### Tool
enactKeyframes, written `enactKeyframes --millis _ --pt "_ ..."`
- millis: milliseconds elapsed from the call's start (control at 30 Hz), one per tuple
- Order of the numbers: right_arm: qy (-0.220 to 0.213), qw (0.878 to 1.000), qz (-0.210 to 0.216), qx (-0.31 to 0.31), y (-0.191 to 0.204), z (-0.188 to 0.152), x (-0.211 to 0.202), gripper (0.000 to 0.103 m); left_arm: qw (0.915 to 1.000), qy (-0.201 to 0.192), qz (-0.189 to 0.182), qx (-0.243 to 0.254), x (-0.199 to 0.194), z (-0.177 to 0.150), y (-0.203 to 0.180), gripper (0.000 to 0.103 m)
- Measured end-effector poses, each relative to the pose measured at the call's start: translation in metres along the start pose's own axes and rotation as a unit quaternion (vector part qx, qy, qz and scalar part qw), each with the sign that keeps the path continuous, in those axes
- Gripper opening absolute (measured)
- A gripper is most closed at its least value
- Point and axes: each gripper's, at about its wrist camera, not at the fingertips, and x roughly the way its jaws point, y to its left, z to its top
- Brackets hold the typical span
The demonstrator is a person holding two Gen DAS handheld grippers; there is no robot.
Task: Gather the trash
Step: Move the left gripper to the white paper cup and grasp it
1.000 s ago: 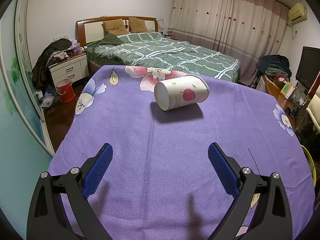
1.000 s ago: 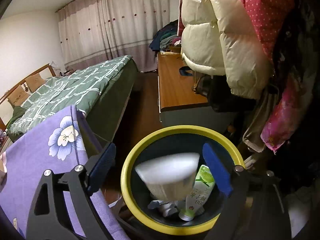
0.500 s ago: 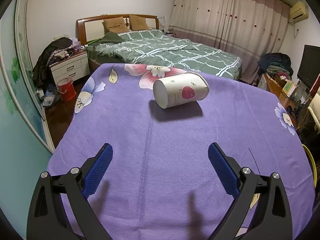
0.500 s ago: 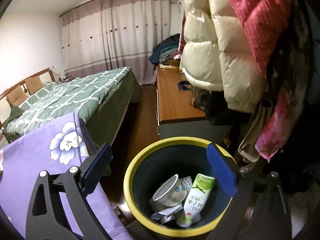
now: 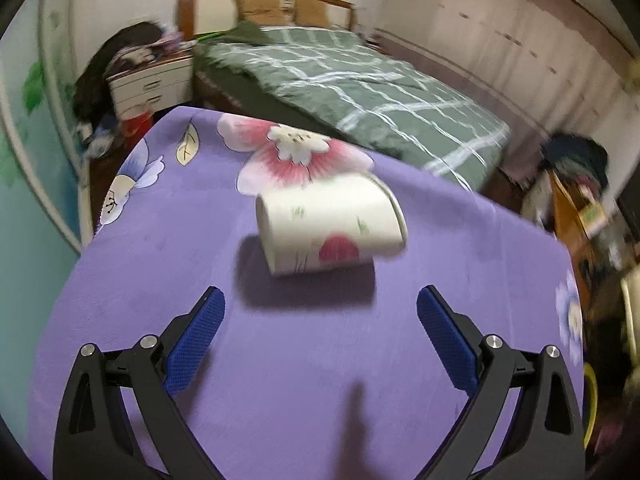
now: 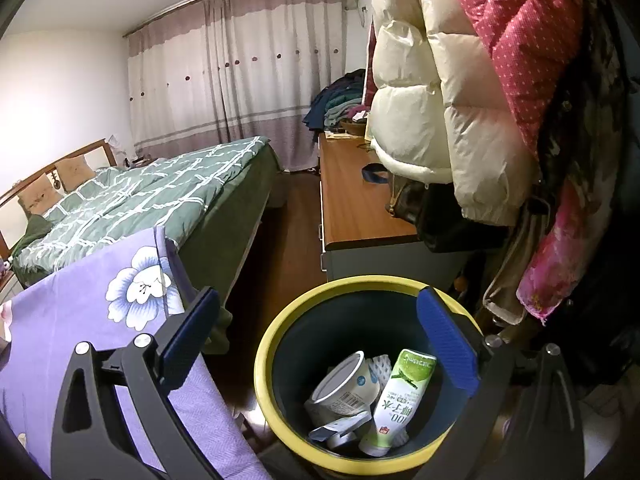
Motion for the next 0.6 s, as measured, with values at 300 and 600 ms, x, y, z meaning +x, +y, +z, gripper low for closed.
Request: enactKeyframes --millis 300,600 --pt "0.003 1.000 0.016 0.002 0.002 0.000 0.002 0.094 0.9972 -0.029 0.065 -0.024 0.024 0.014 -0.017 0.098" --pt "0.000 1.000 0.023 0.008 0.000 0.000 0.000 0.094 0.9941 -0.025 0.100 -0.035 0.041 0.023 -0.018 0.098"
